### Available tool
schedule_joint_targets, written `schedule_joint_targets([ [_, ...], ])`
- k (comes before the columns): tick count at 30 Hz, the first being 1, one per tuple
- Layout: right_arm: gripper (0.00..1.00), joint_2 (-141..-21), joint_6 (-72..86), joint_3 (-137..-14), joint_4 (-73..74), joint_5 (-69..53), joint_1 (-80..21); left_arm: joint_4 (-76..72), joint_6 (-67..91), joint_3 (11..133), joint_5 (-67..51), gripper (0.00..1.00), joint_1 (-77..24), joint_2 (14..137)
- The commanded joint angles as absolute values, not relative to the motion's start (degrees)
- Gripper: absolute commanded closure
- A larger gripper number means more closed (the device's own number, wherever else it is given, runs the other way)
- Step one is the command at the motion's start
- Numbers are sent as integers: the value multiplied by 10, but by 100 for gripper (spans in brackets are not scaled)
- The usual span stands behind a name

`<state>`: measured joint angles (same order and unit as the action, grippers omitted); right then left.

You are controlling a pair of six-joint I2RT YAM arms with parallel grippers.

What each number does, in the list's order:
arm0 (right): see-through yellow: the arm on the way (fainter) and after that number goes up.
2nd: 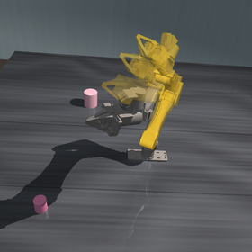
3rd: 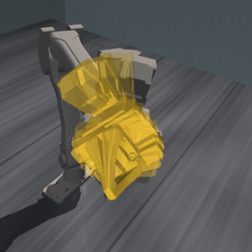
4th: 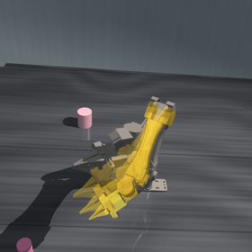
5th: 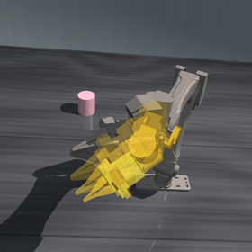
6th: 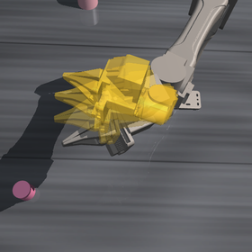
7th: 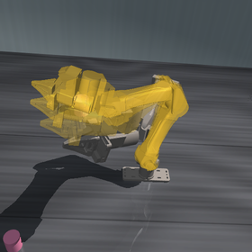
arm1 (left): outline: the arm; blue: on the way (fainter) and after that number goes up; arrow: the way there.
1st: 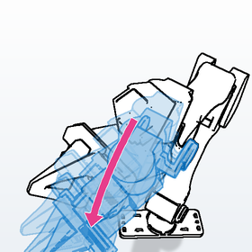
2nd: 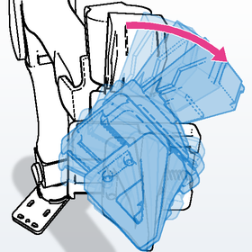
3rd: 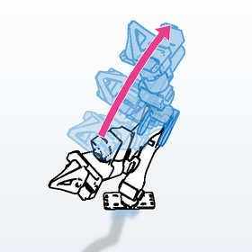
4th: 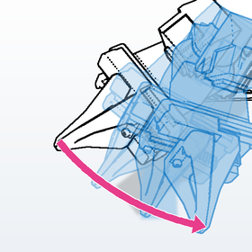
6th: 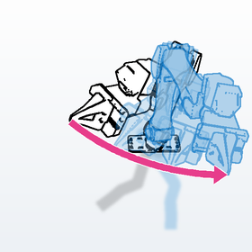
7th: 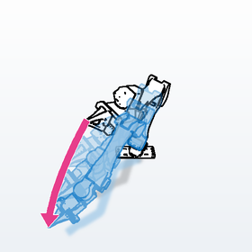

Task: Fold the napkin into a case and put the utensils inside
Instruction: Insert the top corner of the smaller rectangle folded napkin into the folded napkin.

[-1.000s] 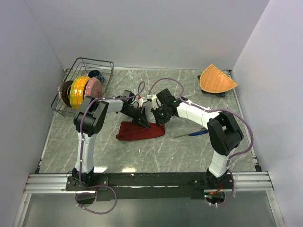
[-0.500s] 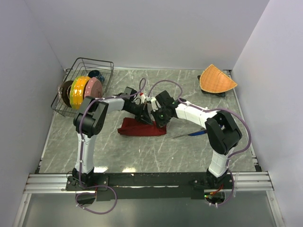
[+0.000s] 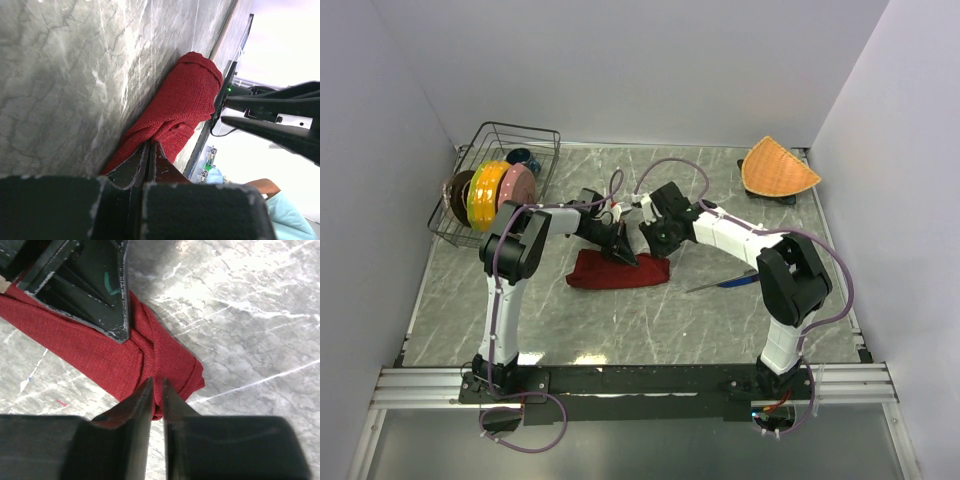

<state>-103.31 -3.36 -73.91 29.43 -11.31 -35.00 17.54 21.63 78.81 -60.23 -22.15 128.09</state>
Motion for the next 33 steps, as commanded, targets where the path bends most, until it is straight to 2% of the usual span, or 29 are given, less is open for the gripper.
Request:
schedule_joint_targets([
  [1, 73, -1005, -36, -746, 299, -86, -361, 188, 179, 797, -544, 99, -218, 1303],
  [4, 62, -1008, -33, -743, 294, -77, -371, 189, 178, 796, -546, 99, -219, 1303],
  [6, 61, -1013, -34, -743, 293, -59, -380, 190, 176, 795, -546, 99, -218, 1304],
  [9, 61, -1025, -37, -745, 287, -33, -386, 189, 176, 794, -546, 99, -219, 1303],
  [16, 70, -1061, -51, -735, 271, 50, -404, 193, 177, 801, -548, 99, -218, 1303],
  [21, 71, -1076, -51, -728, 259, 76, -409, 199, 178, 813, -550, 99, -218, 1308],
  [24, 79, -1080, -49, -726, 258, 80, -412, 202, 177, 816, -548, 99, -218, 1310],
  [25, 88, -1079, -48, -727, 258, 86, -415, 203, 178, 816, -548, 99, -218, 1309],
  [28, 99, -1065, -44, -727, 259, 83, -417, 193, 189, 811, -554, 99, -218, 1302],
  [33, 100, -1048, -50, -719, 255, 84, -432, 159, 219, 807, -585, 99, -229, 1246],
])
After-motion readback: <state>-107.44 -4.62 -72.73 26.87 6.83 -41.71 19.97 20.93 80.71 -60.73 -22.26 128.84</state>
